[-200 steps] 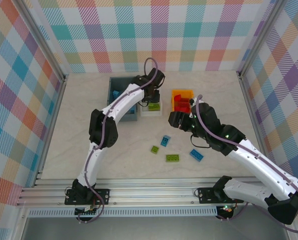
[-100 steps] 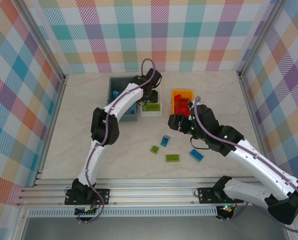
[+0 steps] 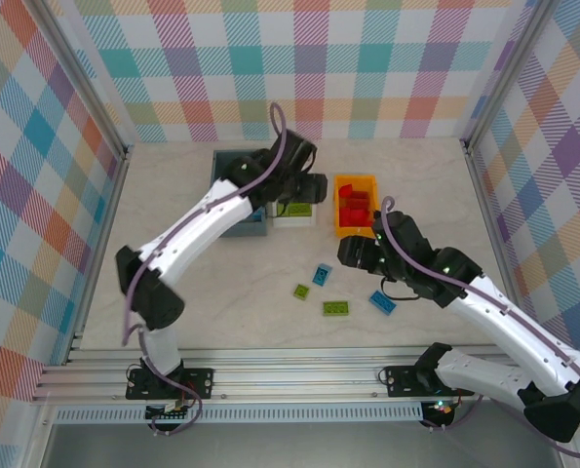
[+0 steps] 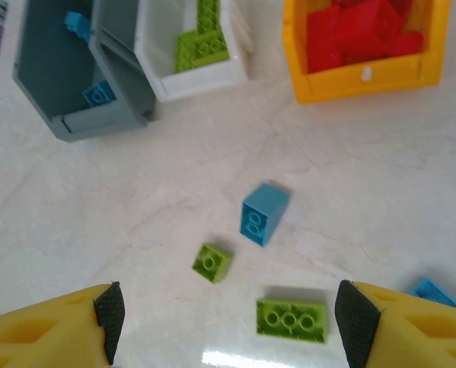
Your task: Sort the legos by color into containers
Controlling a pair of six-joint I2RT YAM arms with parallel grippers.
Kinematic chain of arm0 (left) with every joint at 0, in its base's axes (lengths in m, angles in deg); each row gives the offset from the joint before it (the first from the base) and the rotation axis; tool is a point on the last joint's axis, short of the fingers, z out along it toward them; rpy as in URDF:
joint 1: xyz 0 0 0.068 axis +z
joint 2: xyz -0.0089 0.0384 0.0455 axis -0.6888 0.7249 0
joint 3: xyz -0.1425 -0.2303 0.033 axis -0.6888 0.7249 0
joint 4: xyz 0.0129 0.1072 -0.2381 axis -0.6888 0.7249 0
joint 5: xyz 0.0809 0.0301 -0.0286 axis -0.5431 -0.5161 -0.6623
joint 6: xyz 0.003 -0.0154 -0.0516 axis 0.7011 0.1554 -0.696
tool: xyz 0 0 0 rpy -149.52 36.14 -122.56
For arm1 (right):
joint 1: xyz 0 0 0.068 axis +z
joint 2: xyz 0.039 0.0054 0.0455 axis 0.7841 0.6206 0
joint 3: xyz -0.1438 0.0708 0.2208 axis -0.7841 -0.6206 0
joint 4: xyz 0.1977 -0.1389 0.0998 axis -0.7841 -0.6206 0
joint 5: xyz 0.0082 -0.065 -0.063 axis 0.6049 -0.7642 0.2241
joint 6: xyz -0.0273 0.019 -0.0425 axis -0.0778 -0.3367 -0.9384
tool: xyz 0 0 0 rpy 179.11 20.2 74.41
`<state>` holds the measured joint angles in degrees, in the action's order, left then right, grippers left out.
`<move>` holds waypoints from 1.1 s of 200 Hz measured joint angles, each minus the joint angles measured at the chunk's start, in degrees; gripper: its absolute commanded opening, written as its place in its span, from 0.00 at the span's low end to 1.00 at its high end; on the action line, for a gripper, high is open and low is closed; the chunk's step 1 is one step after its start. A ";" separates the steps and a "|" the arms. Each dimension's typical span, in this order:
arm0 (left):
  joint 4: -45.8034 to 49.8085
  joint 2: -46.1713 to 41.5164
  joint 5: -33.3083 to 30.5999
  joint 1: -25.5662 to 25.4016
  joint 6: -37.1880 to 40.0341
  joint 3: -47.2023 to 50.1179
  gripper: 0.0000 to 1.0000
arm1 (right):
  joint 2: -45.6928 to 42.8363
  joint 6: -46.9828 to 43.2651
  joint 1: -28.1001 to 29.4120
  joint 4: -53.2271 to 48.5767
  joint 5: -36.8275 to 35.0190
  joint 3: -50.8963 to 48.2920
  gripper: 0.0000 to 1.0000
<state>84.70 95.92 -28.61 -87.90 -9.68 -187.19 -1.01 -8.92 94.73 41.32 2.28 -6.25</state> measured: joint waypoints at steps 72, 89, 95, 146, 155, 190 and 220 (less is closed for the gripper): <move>-10.21 0.52 3.63 -9.92 -5.11 27.50 0.74 | -4.24 5.75 0.00 -12.28 9.33 -1.42 0.78; -12.17 3.02 3.93 -10.01 -5.92 29.07 0.75 | -5.97 7.04 0.00 -12.79 11.56 -4.46 0.79; -12.83 3.85 4.04 -10.01 -5.99 29.24 0.75 | -6.80 7.48 0.00 -12.87 12.09 -5.68 0.79; -17.03 9.57 4.28 -10.05 -5.86 29.09 0.76 | -11.06 9.57 0.00 -13.33 13.97 -8.59 0.79; -17.07 10.82 4.24 -10.05 -5.68 28.48 0.75 | -10.86 9.79 0.00 -13.27 14.10 -8.63 0.79; -17.42 15.47 2.97 -10.05 -4.59 25.35 0.54 | -10.69 10.27 0.00 -12.76 14.12 -8.74 0.79; -17.77 16.31 1.20 -10.10 -3.28 24.13 0.38 | -10.69 10.25 0.00 -12.66 14.10 -8.74 0.79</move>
<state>66.93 112.22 -27.41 -97.99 -12.96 -163.06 -11.70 1.33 94.73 28.67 16.38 -14.99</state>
